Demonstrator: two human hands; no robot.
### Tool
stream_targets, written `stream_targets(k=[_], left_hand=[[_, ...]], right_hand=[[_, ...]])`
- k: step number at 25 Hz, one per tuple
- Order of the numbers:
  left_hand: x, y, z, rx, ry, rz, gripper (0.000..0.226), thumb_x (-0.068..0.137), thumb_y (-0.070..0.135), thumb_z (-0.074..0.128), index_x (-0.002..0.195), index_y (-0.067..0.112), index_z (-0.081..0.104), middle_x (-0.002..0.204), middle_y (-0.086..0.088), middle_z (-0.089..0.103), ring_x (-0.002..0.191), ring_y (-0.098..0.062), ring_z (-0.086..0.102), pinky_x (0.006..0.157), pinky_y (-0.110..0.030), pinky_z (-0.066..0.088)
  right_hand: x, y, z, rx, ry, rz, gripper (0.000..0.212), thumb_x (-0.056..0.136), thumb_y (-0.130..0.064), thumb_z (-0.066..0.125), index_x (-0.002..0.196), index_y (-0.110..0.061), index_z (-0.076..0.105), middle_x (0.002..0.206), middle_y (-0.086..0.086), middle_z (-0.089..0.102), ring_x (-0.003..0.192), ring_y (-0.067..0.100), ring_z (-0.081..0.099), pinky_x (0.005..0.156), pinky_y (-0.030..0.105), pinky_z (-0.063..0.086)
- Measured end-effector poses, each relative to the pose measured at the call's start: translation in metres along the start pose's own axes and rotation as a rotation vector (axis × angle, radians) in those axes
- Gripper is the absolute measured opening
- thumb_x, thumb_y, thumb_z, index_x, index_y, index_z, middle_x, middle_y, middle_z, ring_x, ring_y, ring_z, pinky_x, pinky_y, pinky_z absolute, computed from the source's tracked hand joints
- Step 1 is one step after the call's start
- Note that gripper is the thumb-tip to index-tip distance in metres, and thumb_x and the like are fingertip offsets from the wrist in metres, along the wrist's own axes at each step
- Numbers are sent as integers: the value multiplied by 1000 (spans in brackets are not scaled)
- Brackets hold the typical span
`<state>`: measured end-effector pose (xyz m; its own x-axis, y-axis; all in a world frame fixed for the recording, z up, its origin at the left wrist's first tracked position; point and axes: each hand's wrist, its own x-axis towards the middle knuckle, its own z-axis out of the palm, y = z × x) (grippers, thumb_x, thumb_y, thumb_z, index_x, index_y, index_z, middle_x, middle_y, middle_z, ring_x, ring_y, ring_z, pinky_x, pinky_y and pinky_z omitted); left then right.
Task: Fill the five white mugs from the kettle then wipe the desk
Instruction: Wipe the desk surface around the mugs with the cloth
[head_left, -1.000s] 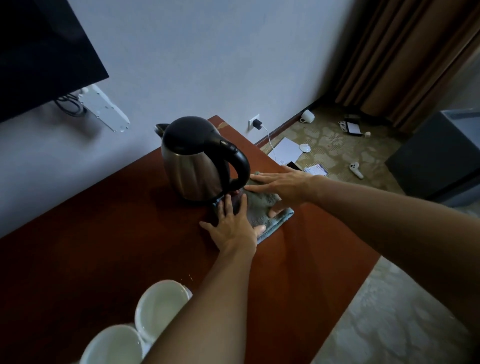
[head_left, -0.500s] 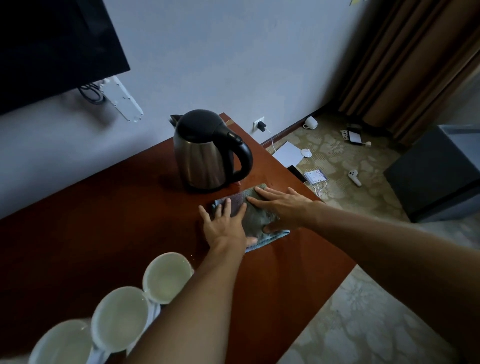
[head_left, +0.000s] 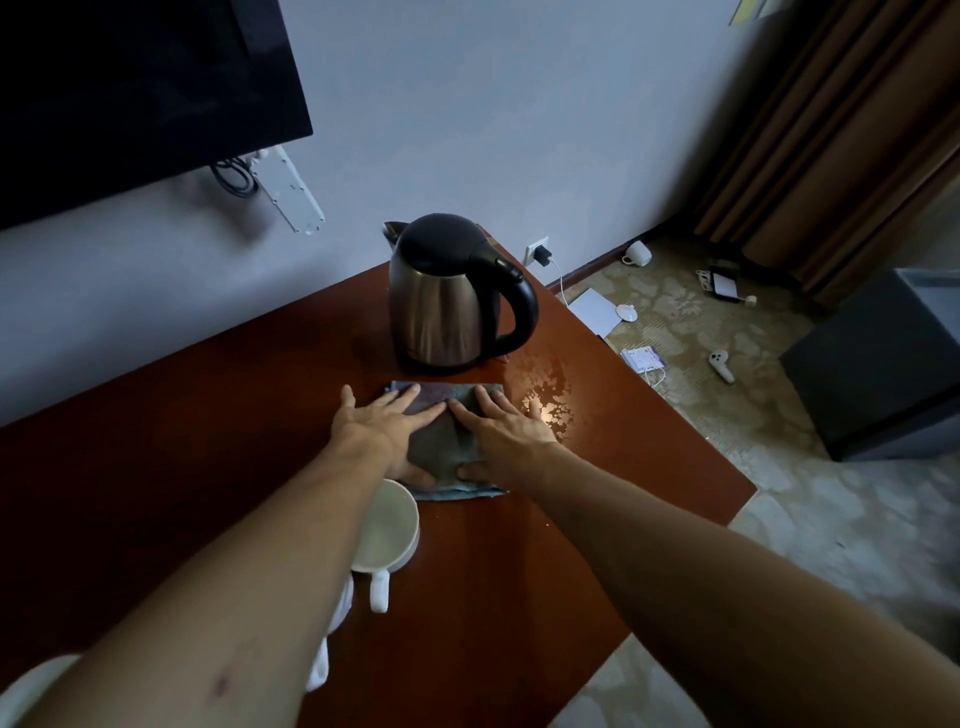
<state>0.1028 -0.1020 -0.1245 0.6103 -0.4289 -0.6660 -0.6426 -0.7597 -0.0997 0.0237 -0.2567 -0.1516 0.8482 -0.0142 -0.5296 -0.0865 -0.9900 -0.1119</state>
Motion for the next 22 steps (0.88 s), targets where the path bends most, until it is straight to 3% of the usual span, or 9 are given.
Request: stream_targets(k=[9, 16, 22], left_hand=[[1, 19, -9, 148, 37, 36, 110, 82, 66, 72, 161, 45, -1, 173, -2, -3, 153, -32, 27, 121, -60, 21], [6, 87, -6, 154, 83, 77, 111, 83, 60, 75, 162, 40, -1, 173, -5, 0, 157, -33, 15, 123, -61, 7], [39, 129, -39, -48, 123, -10, 112, 81, 59, 77, 163, 38, 3, 172, -8, 0, 157, -34, 12, 125, -58, 7]], right_hand=[[-15, 3, 8, 122, 44, 68, 102, 89, -61, 65, 164, -37, 0, 173, -1, -9, 159, 21, -4, 120, 71, 8], [-53, 63, 24, 83, 39, 94, 106, 85, -73, 61, 162, -42, -5, 173, -2, -10, 159, 20, -3, 119, 71, 3], [-21, 131, -11, 12, 46, 11, 103, 86, -69, 63, 162, -42, -2, 173, -1, -9, 159, 19, -5, 119, 69, 5]])
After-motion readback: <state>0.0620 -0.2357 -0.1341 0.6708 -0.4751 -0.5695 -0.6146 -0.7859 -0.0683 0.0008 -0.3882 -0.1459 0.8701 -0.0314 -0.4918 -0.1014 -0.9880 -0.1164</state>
